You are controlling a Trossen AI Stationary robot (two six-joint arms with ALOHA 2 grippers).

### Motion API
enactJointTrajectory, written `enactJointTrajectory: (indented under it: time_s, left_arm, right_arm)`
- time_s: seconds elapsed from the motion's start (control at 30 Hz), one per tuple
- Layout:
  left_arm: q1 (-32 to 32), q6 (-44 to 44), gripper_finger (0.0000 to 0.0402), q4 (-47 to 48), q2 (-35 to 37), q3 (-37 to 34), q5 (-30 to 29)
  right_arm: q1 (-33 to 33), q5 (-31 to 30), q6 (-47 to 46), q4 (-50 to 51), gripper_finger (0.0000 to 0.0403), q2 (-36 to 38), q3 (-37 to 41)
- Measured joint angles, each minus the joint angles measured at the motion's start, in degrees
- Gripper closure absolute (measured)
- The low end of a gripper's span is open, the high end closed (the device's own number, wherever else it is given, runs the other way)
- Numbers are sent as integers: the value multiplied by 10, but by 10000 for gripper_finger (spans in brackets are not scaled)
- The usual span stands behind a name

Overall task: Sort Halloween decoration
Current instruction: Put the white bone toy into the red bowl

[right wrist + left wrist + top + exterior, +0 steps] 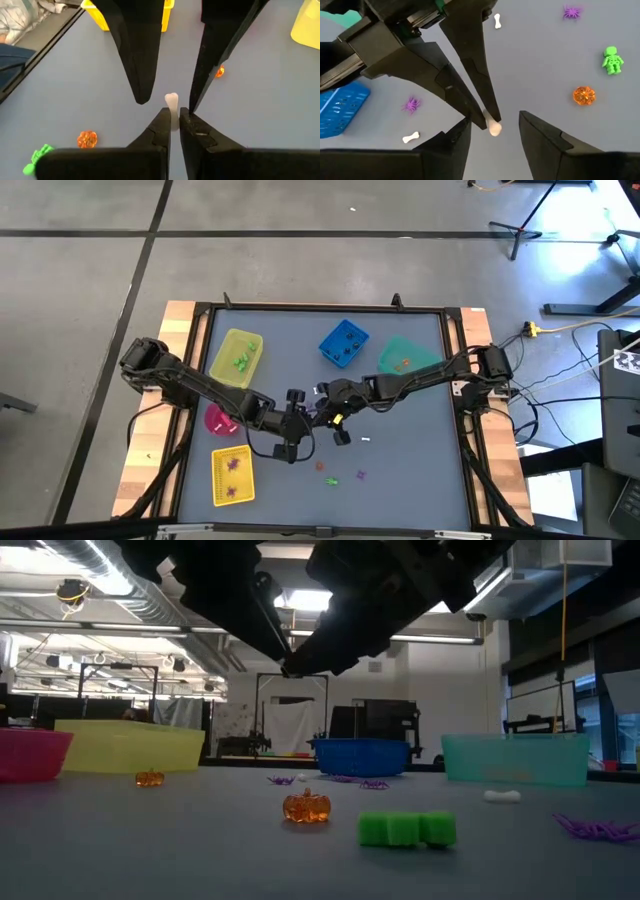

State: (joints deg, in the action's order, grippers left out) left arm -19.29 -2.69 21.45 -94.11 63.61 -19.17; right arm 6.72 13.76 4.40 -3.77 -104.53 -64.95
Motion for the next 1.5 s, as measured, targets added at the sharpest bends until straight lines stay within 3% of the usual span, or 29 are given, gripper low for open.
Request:
enactJointTrajectory:
  time_s: [1.03, 1.5]
  left_arm:
    - [-5, -17, 252, 32, 0, 1, -44]
    - [-7, -18, 331, 33, 0, 0, -40]
  right_arm:
    - [0, -6, -26, -10, 377, 1, 0]
    - [0, -11, -26, -9, 377, 1, 0]
